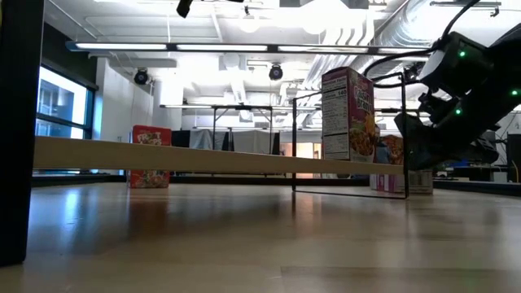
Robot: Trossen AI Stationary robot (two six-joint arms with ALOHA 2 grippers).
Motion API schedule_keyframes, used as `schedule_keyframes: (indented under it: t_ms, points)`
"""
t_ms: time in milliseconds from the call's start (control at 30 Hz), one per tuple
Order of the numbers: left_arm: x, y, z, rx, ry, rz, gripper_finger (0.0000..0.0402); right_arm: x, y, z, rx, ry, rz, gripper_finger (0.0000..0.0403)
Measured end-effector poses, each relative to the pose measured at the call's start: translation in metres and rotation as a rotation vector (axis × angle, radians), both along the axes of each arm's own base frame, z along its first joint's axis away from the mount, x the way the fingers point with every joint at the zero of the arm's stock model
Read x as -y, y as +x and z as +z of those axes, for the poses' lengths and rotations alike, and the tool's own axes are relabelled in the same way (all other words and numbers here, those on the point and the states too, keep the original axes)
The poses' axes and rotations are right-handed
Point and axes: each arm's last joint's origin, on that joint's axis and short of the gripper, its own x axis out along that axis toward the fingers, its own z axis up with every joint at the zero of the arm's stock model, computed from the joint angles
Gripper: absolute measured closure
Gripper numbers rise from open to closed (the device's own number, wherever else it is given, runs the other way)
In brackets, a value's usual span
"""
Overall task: Stack cereal on shelf
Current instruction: Put the purple cereal box on the shelf aligned with the other purple cereal box
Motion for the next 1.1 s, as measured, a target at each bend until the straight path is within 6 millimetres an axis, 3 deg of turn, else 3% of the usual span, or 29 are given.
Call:
schedule_keyframes:
  t_ms: [533,867,1100]
  points:
    - [0.0,0.002,-0.002,-0.018,0.007,-0.002,0.0402,-0.019,0.006,0.007,0.045,0.001,0.099,0.0403]
    - [-0.001,0.016,-0.016,-0.061,-0.001,-0.011,0.0402,-0.02,0.006,0.01,0.042,0.024,0.094,0.0403]
    - [-0.001,0.016,-0.015,-0.061,-0.001,-0.012,0.0401,-0.025,0.009,0.011,0.054,0.072,0.157,0.0403]
